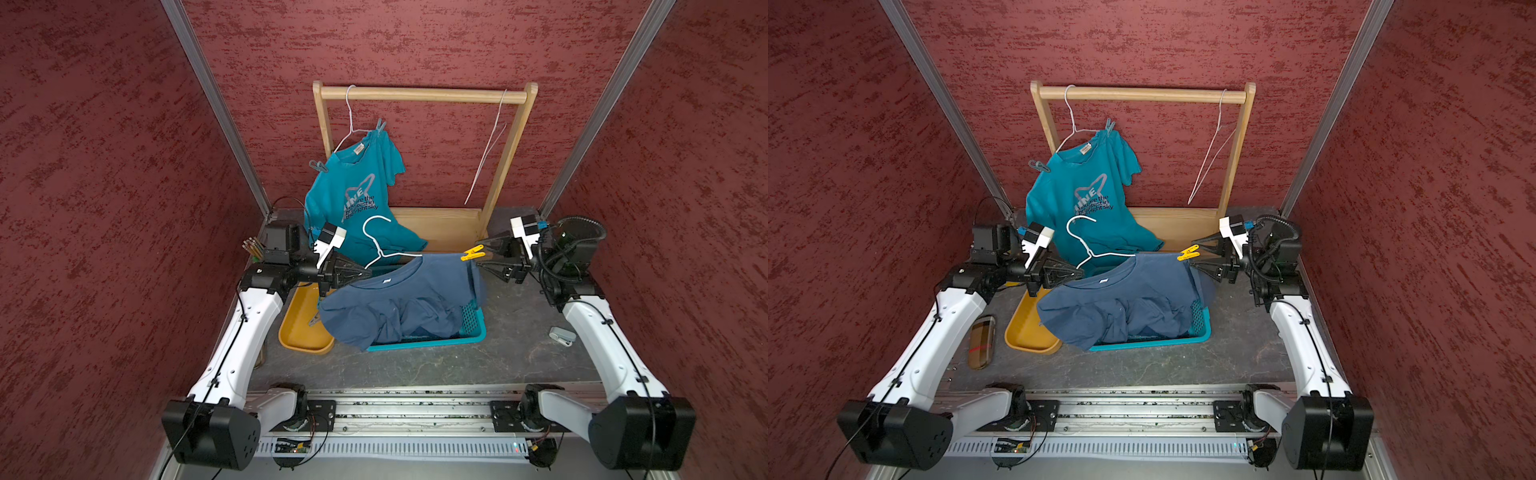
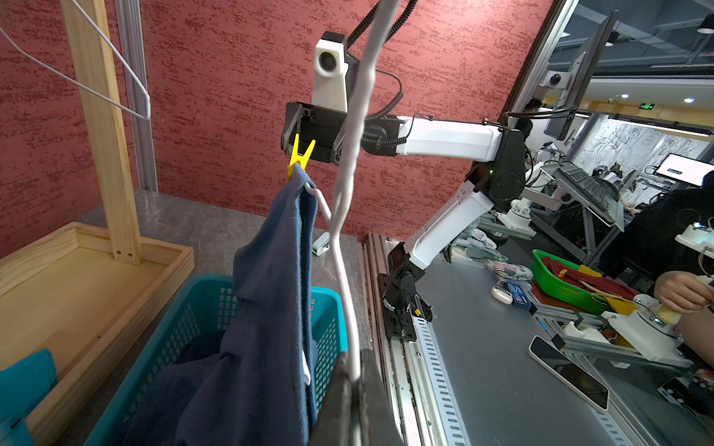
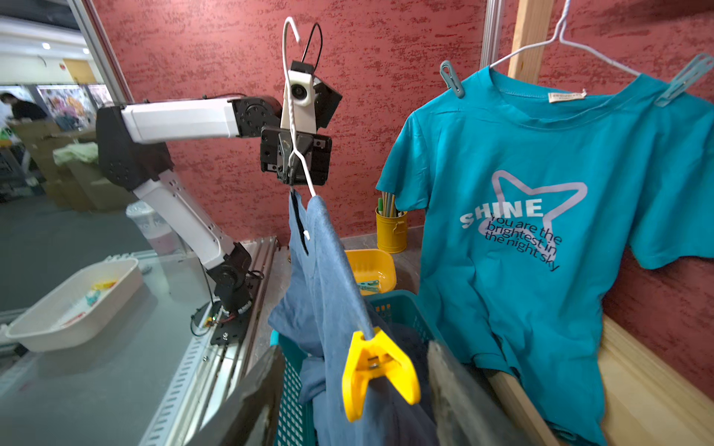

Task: Remove the clothespins securing t-shirts to the hanger
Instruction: Remove the clothespin from the hanger.

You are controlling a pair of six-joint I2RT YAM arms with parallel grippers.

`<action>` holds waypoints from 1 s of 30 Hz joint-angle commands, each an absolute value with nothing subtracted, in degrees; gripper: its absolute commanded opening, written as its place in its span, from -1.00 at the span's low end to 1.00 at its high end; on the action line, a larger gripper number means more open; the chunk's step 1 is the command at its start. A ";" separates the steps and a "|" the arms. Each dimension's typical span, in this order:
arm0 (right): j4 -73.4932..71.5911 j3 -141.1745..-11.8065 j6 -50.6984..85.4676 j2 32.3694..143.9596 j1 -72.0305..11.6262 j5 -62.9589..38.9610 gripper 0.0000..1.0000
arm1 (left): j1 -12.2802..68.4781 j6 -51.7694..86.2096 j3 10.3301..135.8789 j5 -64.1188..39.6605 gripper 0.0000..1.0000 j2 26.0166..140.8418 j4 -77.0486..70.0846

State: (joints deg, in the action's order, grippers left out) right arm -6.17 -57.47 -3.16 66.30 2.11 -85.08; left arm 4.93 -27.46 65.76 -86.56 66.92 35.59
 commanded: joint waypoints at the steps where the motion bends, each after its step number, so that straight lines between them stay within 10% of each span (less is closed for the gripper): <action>1: -1.21 -58.92 -8.88 66.62 2.46 -93.62 0.01 | 5.19 -27.71 67.52 -88.72 -1.00 67.41 35.58; 30: -9.12 -56.16 -1.88 62.50 2.47 -82.68 -1.00 | 6.15 -26.01 68.46 -87.03 -1.00 68.12 34.07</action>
State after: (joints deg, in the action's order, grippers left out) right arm -4.25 -57.32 -5.06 64.84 2.15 -84.23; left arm 5.82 -26.20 66.46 -86.43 67.70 35.48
